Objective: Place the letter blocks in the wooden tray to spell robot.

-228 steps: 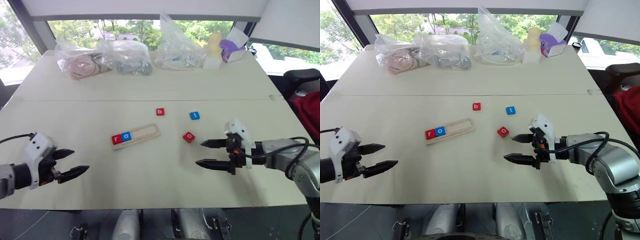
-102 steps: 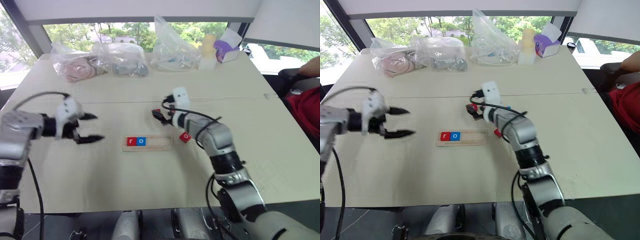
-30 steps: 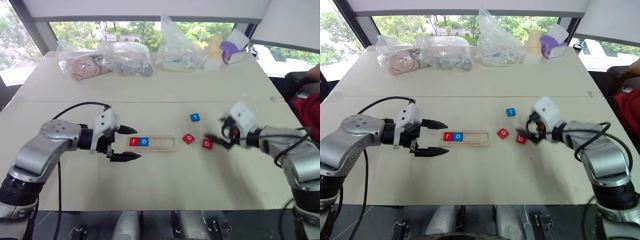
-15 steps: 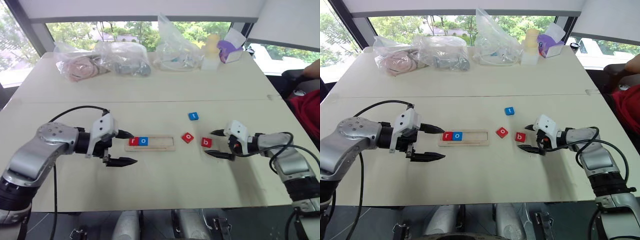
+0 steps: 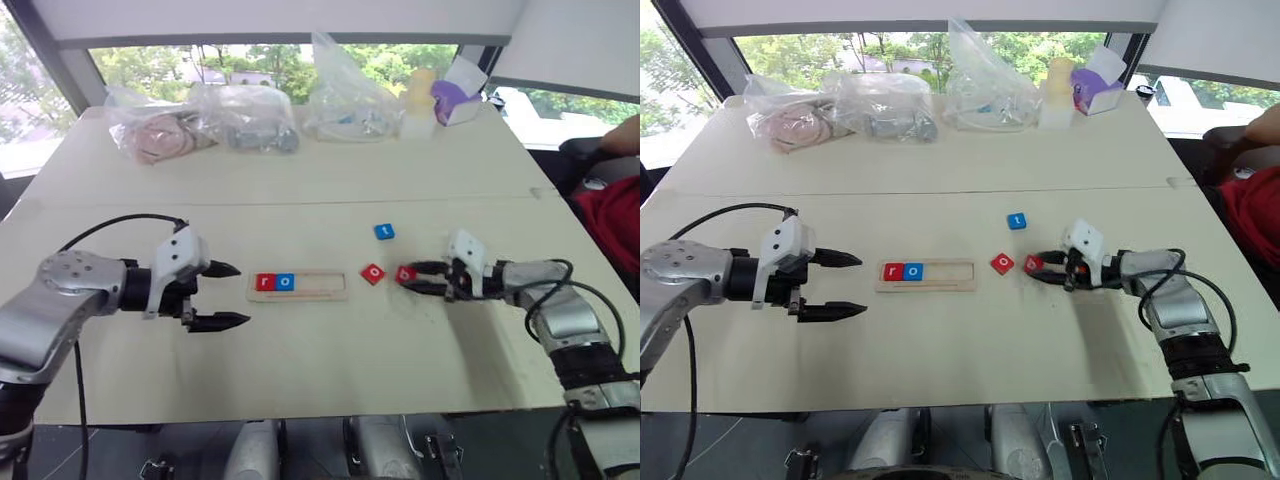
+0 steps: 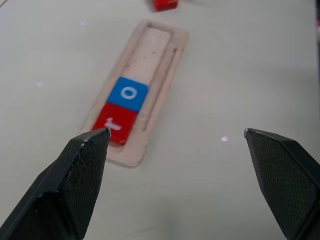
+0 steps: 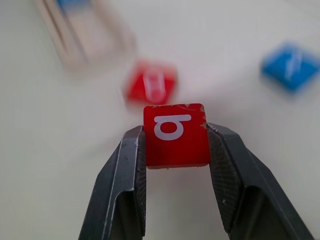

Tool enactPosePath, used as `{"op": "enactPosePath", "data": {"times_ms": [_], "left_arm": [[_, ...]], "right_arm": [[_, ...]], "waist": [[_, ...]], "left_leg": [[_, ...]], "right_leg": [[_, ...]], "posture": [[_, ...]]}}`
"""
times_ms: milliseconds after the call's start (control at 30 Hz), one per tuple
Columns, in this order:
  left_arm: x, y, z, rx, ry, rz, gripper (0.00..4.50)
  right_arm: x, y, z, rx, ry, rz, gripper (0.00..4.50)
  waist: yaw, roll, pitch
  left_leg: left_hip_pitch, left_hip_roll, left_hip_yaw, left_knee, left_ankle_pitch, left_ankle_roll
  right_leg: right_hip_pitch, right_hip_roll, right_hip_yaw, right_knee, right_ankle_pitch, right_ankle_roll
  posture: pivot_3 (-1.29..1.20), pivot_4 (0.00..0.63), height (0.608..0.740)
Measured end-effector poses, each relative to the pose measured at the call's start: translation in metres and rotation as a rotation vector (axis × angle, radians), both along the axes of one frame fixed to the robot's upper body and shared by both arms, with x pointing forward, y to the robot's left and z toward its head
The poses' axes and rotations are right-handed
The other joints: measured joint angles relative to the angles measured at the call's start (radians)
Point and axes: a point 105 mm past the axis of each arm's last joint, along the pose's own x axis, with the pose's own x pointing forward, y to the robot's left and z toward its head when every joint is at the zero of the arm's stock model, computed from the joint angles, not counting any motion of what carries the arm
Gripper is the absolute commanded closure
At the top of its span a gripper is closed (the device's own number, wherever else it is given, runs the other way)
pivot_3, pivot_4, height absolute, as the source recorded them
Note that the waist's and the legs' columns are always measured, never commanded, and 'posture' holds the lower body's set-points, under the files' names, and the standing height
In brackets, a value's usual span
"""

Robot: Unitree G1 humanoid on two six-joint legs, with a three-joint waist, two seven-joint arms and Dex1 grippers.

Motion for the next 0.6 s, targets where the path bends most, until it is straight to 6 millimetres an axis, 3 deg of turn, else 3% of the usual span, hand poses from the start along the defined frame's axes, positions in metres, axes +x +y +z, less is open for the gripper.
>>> {"op": "enactPosePath", "data": {"times_ms": [67, 133, 267, 400, 600], "left_arm": [[0.007, 0.012, 0.004, 0.022, -0.006, 0.035, 0.00], [0.009, 0.019, 0.006, 0.030, -0.009, 0.042, 0.00], [0.008, 0.021, 0.004, 0.031, 0.008, 0.031, 0.00], [0.008, 0.016, 0.002, 0.014, 0.001, 0.033, 0.00], [0.003, 0.011, -0.004, 0.014, 0.009, 0.034, 0.00]], "right_arm": [[-0.005, 0.034, 0.032, 0.101, -0.040, 0.107, 3.35], [-0.005, 0.058, 0.039, 0.079, -0.078, 0.173, 3.35], [0.005, 0.090, 0.004, -0.045, -0.067, 0.205, 3.35], [0.005, 0.113, -0.017, -0.132, -0.074, 0.286, 3.35], [0.005, 0.117, -0.033, -0.193, -0.047, 0.329, 3.35]], "waist": [[0.003, 0.000, 0.000], [0.010, 0.000, 0.000], [0.016, -0.001, 0.000], [0.013, -0.002, 0.001], [0.011, -0.002, 0.001]], "left_leg": [[0.000, 0.000, -0.003, -0.001, 0.000, 0.000], [0.000, 0.001, -0.004, -0.001, 0.000, 0.000], [-0.005, -0.002, -0.001, -0.001, 0.000, 0.000], [-0.005, -0.002, 0.000, 0.000, 0.000, 0.000], [-0.004, -0.001, -0.001, 0.000, 0.000, -0.001]], "right_leg": [[0.000, 0.002, -0.002, 0.002, -0.001, -0.002], [0.000, 0.002, -0.003, 0.002, -0.002, -0.003], [-0.004, -0.001, -0.003, 0.002, -0.001, -0.002], [-0.005, -0.002, -0.002, 0.002, -0.001, -0.001], [-0.005, -0.001, -0.003, 0.003, -0.001, -0.001]], "posture": [[0.00, 0.150, 0.735], [0.00, 0.150, 0.735], [0.00, 0.150, 0.735], [0.00, 0.150, 0.735], [0.00, 0.150, 0.735]]}}
